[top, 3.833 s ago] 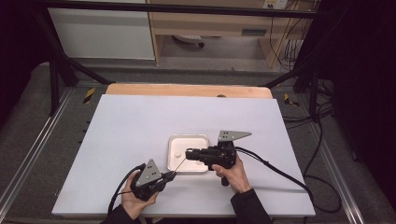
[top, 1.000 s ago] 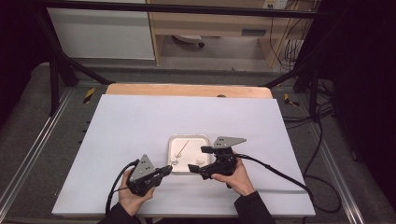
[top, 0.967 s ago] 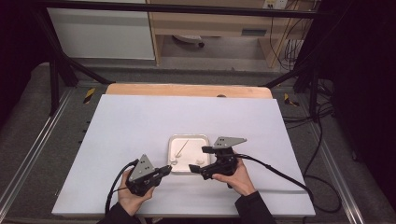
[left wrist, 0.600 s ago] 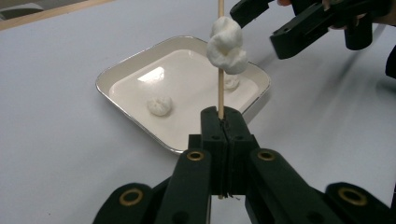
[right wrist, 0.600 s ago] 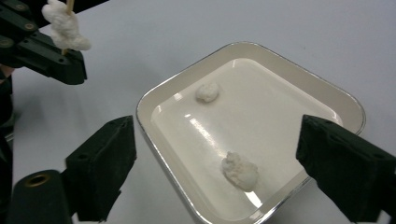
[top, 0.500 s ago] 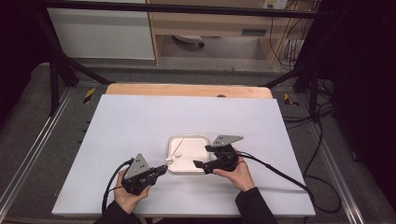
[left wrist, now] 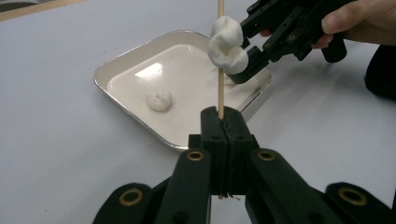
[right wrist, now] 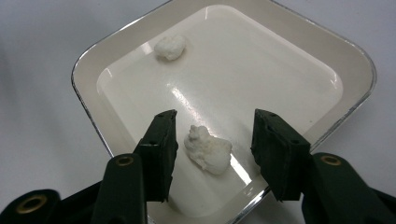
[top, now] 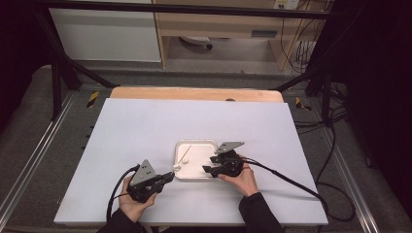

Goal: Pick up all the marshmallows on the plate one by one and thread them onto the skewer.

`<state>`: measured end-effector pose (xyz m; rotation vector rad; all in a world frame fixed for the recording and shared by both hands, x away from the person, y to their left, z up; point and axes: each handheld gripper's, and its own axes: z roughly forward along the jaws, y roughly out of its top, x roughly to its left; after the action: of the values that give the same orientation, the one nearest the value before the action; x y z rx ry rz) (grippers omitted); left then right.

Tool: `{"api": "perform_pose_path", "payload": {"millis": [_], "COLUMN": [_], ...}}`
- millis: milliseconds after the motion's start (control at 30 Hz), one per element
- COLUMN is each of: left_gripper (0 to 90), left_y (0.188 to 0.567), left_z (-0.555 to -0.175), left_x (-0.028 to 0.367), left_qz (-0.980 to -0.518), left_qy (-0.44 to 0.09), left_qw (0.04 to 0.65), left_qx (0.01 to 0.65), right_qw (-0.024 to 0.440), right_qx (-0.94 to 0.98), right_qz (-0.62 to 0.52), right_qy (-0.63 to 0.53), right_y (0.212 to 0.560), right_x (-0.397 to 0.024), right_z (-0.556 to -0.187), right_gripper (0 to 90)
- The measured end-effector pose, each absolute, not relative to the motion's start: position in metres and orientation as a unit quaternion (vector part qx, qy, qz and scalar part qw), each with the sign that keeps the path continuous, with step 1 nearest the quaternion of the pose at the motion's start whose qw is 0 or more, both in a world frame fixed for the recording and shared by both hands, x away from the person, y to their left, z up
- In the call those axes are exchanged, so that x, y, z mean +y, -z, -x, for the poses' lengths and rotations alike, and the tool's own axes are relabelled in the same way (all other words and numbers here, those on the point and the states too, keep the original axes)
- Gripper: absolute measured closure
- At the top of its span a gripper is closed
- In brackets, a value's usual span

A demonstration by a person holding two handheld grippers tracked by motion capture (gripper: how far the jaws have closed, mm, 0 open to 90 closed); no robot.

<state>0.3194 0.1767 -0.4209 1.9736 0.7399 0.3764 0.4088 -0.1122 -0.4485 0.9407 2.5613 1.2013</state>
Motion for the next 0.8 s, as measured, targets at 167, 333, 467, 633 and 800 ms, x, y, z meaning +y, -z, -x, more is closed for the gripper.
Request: {"api": "perform_pose_path", "payload": {"millis": [167, 333, 467, 633, 800], "left_gripper": [88.8, 88.8, 88.7, 88.7, 88.8], "left_y": [0.4211, 0.4216, 0.4218, 0.4219, 0.4219], "left_z": [-0.3198, -0.3200, -0.3200, -0.3199, -0.3198], "left_x": [0.1764, 0.1753, 0.1751, 0.1752, 0.1751], "left_qz": [-0.809, -0.810, -0.810, -0.810, -0.809], "left_qy": [-0.153, -0.152, -0.152, -0.151, -0.151], "left_qw": [0.480, 0.479, 0.479, 0.479, 0.479], "left_qx": [0.304, 0.304, 0.304, 0.304, 0.304], "right_qw": [0.086, 0.097, 0.099, 0.097, 0.087], "right_qx": [0.860, 0.864, 0.865, 0.864, 0.857], "right_qz": [-0.307, -0.294, -0.291, -0.292, -0.292], "right_qy": [-0.398, -0.397, -0.395, -0.398, -0.415], "right_y": [0.4519, 0.4523, 0.4523, 0.4525, 0.4477], "right_x": [-0.1105, -0.1103, -0.1104, -0.1107, -0.1119], "right_z": [-0.4080, -0.4060, -0.4051, -0.4053, -0.4047], "right_gripper": [57.8, 65.2, 68.9, 72.7, 74.5]}}
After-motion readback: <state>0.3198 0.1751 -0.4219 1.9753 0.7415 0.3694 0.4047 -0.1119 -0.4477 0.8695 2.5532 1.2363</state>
